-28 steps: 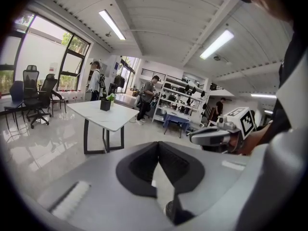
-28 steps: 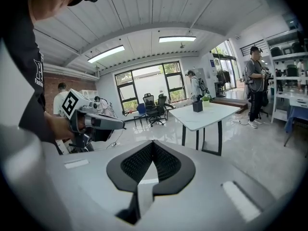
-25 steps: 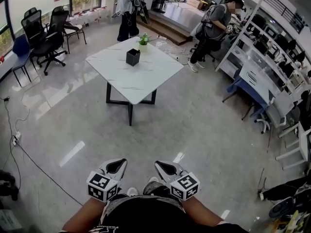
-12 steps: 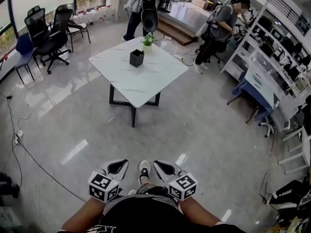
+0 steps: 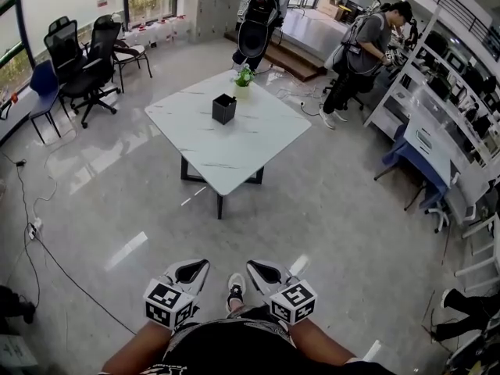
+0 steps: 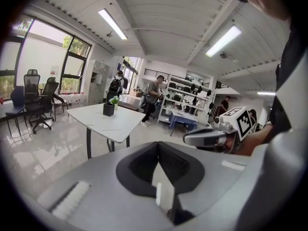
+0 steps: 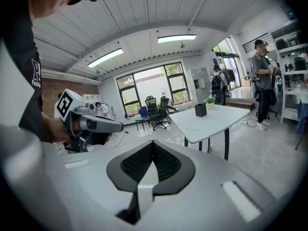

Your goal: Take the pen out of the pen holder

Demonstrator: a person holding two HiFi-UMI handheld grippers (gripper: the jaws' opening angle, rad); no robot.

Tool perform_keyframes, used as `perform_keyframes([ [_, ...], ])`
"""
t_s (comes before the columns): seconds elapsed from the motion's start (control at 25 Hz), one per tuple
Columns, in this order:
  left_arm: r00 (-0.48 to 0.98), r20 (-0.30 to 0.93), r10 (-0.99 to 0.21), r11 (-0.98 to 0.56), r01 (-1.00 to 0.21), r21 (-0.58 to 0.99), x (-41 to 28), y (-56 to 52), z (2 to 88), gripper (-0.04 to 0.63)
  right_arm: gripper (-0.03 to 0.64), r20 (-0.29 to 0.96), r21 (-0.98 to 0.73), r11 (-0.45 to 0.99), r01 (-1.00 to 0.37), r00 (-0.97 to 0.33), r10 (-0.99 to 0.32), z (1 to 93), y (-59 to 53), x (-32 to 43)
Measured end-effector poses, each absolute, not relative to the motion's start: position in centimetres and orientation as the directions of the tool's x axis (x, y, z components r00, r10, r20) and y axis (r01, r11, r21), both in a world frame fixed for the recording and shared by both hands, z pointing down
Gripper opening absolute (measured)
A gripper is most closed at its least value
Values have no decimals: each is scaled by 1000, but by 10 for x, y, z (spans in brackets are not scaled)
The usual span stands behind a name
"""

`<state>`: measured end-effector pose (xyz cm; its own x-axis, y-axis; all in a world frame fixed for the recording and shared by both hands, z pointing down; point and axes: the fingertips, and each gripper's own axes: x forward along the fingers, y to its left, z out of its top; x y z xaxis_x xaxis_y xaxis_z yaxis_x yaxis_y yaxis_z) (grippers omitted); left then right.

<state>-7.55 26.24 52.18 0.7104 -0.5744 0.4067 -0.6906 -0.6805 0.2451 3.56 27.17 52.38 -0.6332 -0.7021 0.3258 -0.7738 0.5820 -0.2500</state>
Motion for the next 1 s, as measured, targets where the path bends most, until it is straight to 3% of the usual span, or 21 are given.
perform_keyframes([
  [1.0,639,395,-660,-617,-761,199,-12,82,507,57,0,291,-232,669,-706,-707,-645,510,82,104],
])
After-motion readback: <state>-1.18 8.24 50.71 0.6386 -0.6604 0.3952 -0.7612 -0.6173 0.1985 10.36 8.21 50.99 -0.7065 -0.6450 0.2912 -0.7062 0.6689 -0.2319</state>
